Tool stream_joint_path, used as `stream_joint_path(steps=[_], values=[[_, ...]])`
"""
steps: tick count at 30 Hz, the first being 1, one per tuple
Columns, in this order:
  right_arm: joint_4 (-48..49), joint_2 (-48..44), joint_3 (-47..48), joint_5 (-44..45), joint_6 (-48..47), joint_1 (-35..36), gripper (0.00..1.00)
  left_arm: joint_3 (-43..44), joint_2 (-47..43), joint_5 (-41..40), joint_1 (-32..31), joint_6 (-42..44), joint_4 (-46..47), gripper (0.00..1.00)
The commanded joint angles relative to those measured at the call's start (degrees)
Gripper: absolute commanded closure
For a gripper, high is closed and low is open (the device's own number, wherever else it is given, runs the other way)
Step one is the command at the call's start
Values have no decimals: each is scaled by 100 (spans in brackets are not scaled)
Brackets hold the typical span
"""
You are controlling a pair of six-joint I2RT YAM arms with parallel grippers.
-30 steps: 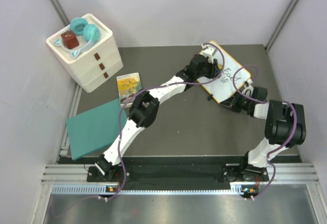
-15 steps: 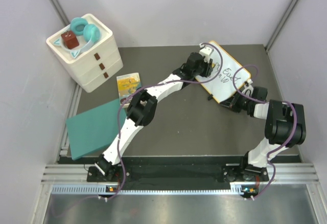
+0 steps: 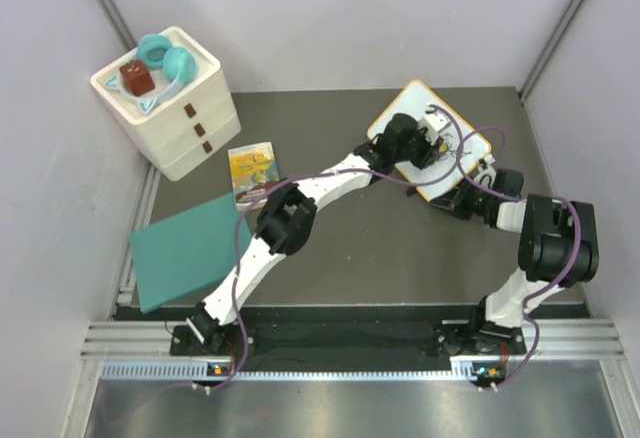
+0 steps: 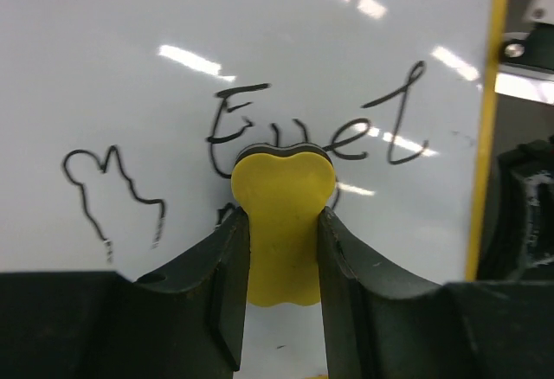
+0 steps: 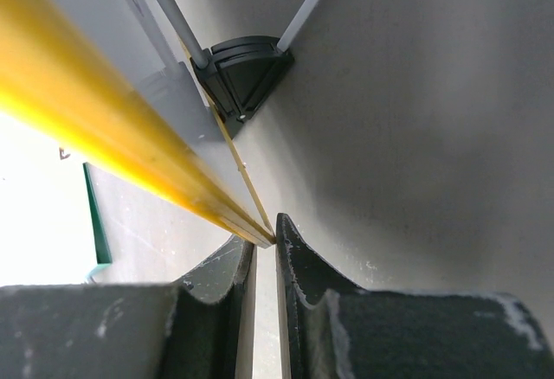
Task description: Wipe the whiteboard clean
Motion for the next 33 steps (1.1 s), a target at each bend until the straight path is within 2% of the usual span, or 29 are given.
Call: stream_joint_path(steps=[1, 11, 14, 17, 21, 27, 33], values=[[-564, 173, 53, -240, -336, 258, 100, -315, 136, 416, -252, 176, -520, 100], [-555, 182, 53, -248, -344, 259, 100, -1018, -295, -1042, 248, -192, -450, 100], [-564, 190, 62, -248, -344, 267, 100, -1080, -427, -1212, 310, -166, -362, 100], [-582, 190, 70, -240, -344, 285, 100, -826, -349, -1028, 293, -123, -405, 100], [-617, 190, 97, -222, -371, 303, 100, -19, -41, -484, 205, -254, -537, 100], [-626, 190, 97, -231, -380, 320, 100, 194, 38, -132, -49, -149, -160, 100], [-669, 182, 114, -187, -406, 355, 100, 510, 135, 107, -453, 632, -493, 100]])
